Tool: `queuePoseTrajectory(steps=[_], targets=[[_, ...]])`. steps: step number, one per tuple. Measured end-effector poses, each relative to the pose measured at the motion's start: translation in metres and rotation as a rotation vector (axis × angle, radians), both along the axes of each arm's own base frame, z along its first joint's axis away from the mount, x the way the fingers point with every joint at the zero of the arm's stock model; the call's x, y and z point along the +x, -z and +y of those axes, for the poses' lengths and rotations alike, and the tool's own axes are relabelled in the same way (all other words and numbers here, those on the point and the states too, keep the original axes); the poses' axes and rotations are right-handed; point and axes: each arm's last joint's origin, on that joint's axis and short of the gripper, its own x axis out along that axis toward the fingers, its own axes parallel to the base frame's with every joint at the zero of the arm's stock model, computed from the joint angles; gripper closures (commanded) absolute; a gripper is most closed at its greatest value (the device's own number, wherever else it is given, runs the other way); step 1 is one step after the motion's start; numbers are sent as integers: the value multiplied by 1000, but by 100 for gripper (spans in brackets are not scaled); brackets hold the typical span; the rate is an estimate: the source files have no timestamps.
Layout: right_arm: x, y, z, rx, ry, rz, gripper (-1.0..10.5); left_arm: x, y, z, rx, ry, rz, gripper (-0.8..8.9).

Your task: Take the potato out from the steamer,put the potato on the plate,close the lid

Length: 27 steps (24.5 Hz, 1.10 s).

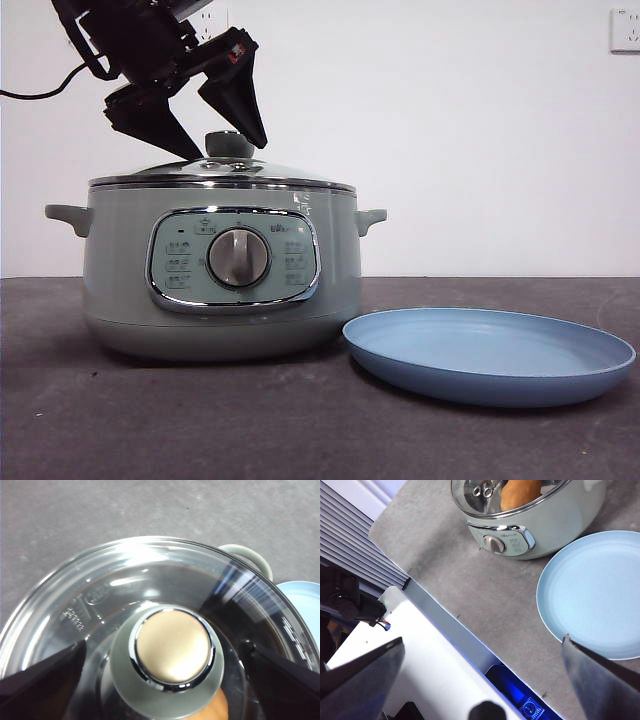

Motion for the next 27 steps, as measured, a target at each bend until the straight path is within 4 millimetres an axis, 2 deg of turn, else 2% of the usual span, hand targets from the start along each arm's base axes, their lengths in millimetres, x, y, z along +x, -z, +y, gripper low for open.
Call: queuePoseTrajectory(steps=[1,3,4,6,8,10,14,24,27], targets=[[0,0,0,0,0,0,286,0,0,-1,4,0,-5,196],[0,0,0,1,0,-5,286,-1,0,-2,8,4,-7,384],[0,0,0,1,0,-6,286,-1,0,-3,8,7,-7,435],[0,0,0,0,2,-7,286,-2,0,-4,9,11,-8,496],[1,0,0,-1,2,-7,286,-2,0,-5,9,13,-8,605],[1,0,0,0,2,-8,286,-2,0,-5,9,14,-7,611],[1,0,0,0,2,-8,286,-2,0,-5,16,16,-11,830],[3,-2,1,10,6,-33,287,-4,-3,-4,9,10,-13,822],[5,-3,1,19,13,-45,287,-12,-18,0,3,-1,-24,822]])
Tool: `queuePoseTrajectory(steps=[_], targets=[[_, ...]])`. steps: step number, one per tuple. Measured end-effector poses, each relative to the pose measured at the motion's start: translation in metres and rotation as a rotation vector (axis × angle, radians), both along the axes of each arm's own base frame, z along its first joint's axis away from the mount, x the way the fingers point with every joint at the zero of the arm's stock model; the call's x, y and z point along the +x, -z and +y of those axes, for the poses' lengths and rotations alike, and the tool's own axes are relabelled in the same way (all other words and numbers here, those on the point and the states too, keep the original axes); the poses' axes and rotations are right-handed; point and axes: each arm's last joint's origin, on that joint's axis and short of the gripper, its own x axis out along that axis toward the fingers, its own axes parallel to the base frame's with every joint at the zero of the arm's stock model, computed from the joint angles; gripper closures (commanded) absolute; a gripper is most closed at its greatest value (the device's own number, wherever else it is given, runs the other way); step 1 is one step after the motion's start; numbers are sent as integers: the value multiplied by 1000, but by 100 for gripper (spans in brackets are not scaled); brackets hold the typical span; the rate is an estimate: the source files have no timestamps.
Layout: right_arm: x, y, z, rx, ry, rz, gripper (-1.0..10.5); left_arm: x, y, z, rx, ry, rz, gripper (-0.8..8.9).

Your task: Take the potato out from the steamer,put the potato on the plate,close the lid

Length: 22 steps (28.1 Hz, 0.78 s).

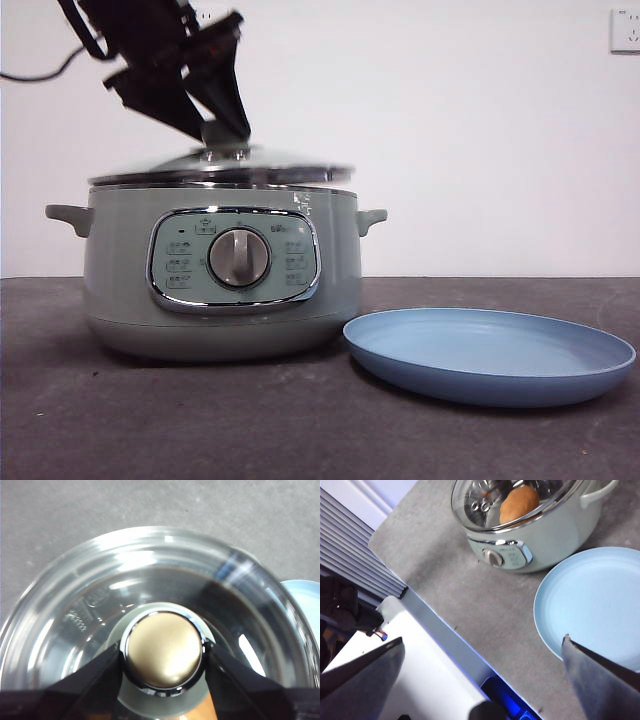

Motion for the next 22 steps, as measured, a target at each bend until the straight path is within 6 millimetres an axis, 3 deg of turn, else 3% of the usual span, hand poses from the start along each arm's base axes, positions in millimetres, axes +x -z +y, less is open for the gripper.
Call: queuePoseTrajectory(steps=[4,8,13,22], targets=[[12,0,3,21,19,-4,287,-27,-44,14,-45,-12,-89,822],[38,-2,14,80,36,-29,287,-70,-75,42,-34,-73,-123,822],[73,-7,51,115,-32,-12,288,-122,-97,77,-22,-158,-136,822],[131,-9,128,-3,-78,15,288,-188,-110,103,-22,-209,-165,822]])
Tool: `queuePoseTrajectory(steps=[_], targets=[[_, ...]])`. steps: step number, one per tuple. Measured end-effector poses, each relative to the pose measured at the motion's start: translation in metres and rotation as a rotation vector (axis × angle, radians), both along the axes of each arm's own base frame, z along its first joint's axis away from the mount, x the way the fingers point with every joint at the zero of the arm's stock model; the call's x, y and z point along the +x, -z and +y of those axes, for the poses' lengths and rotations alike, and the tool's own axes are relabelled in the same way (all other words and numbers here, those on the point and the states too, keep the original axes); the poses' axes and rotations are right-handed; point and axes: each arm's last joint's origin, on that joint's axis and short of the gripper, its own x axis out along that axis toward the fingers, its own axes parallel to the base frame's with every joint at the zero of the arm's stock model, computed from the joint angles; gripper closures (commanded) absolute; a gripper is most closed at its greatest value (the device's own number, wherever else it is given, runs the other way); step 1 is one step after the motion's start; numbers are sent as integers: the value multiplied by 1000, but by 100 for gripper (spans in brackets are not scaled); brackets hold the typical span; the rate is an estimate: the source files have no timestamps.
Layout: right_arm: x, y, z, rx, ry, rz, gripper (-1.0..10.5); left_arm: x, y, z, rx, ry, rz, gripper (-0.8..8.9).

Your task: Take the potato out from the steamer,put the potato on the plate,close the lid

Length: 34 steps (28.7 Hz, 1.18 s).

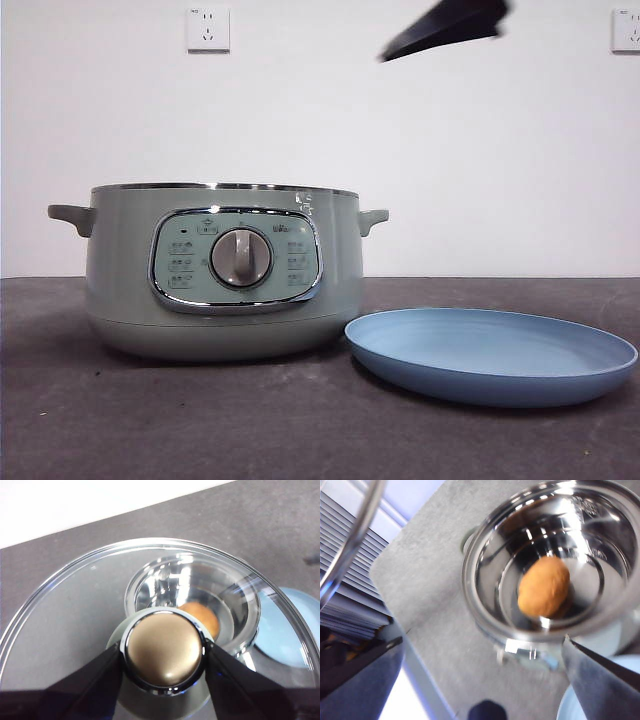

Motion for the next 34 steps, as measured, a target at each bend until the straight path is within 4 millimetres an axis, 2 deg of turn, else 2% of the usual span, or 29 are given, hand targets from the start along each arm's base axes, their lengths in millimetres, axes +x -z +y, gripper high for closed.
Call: queuePoseTrajectory(steps=[4,8,13,15,21,29,31,34], targets=[[23,1,35,-44,-3,-20,288,-19,1,6,16,-24,7,822],[43,10,68,-102,6,-46,289,-36,1,11,6,-34,4,822],[62,37,101,-198,31,-61,289,-48,1,14,-5,-40,4,822],[69,53,111,-246,45,-58,289,-50,2,15,-6,-41,7,822],[79,92,129,-342,63,-51,289,-51,3,15,-3,-40,18,822],[78,115,147,-422,68,-94,290,-51,3,14,-4,-36,24,822],[79,124,150,-436,65,-86,357,-51,3,15,-2,-36,30,822],[80,125,149,-457,78,-98,449,-52,4,15,1,-36,39,822]])
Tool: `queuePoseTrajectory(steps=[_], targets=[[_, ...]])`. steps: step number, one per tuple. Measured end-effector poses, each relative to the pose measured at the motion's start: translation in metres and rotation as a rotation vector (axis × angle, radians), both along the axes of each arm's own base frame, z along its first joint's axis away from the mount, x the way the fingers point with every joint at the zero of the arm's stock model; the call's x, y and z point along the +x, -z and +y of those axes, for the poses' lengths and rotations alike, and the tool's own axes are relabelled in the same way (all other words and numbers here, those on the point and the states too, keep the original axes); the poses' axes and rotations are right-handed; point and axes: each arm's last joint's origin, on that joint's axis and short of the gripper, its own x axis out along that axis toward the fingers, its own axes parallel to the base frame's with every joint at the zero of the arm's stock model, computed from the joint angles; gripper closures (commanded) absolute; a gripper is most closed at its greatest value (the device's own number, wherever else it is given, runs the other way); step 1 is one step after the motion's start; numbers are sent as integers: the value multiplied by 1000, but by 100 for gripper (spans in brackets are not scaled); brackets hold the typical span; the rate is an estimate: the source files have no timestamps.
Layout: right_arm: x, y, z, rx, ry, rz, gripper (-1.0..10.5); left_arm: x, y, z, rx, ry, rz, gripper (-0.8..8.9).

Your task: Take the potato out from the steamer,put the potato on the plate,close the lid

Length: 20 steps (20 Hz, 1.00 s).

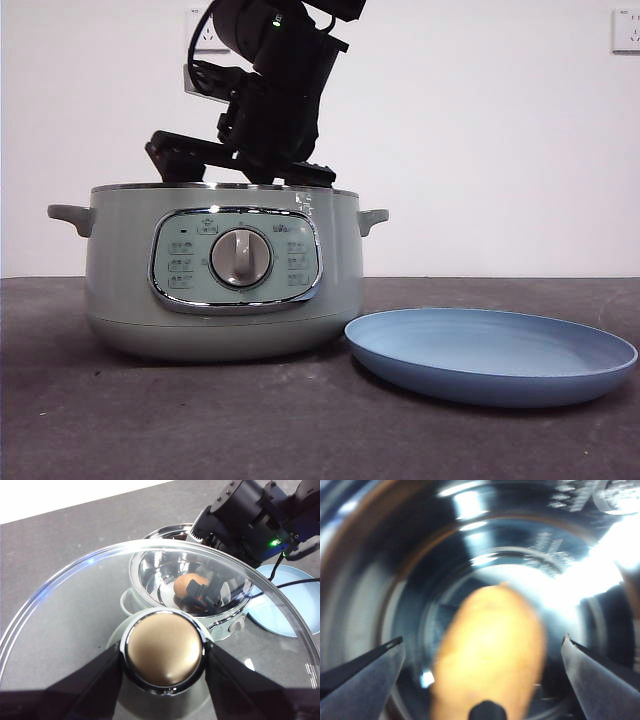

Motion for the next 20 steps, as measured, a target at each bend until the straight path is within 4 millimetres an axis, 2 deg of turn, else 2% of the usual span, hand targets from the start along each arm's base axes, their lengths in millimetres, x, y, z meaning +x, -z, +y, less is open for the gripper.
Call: queuePoseTrajectory(steps=[3,6,13,14,16,19,20], targets=[[0,0,0,-4,3,0,755,0,0,0,0,0,0,822],[0,0,0,-1,-1,3,970,0,0,0,0,0,0,822],[-1,-6,-2,9,1,-10,964,0,0,0,0,0,0,822],[-3,-15,-4,20,0,-27,964,0,0,0,0,0,0,822],[-13,-51,-14,71,-3,-81,963,0,0,0,-1,0,-2,822],[-44,-118,-44,142,-2,-153,964,0,-1,-1,-20,27,-10,822],[-53,-133,-56,146,3,-159,964,1,-2,-2,-28,39,-14,822]])
